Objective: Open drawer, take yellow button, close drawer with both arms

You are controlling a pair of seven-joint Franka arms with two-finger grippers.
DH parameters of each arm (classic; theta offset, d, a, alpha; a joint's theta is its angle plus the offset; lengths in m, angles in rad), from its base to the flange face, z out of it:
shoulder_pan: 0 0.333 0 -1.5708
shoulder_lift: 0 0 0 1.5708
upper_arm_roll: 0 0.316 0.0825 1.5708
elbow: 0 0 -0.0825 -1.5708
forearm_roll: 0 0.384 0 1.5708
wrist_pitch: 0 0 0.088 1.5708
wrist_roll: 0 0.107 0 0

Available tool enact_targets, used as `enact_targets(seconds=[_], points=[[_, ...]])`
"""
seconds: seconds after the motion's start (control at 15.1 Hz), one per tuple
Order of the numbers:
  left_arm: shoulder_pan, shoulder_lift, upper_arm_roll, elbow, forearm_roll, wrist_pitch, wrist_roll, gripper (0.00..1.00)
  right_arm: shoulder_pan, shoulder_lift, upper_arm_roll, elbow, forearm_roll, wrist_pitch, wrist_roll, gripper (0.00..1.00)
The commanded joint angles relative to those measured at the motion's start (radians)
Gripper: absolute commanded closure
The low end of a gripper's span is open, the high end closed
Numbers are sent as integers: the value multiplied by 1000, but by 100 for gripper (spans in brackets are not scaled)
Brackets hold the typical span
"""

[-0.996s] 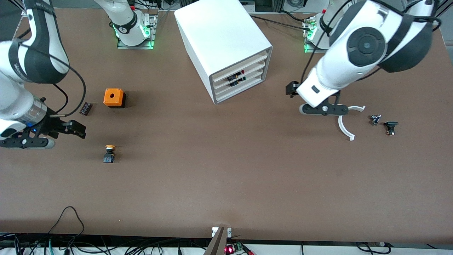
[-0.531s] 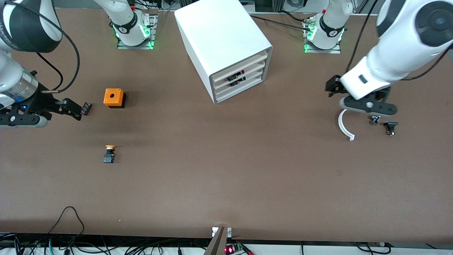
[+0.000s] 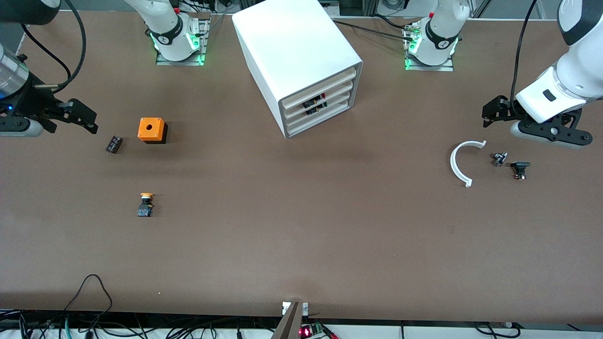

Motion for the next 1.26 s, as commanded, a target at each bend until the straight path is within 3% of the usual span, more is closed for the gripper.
enact_targets(seconds=[0.0,0.13,0.46,1.19], points=[[-6,-11,17,0,-18,26,-36,0,13,-15,-12,20,17,-53,24,0],[-5,19,17,59,-19,-13,-41,0,13,-47,-14,8,17,-41,29,0],[-5,12,12,64,-18,-48,-45,0,13,-134,-37,-116,17,24,35,0],[-3,6,12,67,-19,-57,-41,0,19,-87,-27,-18,14,-18,49,0]])
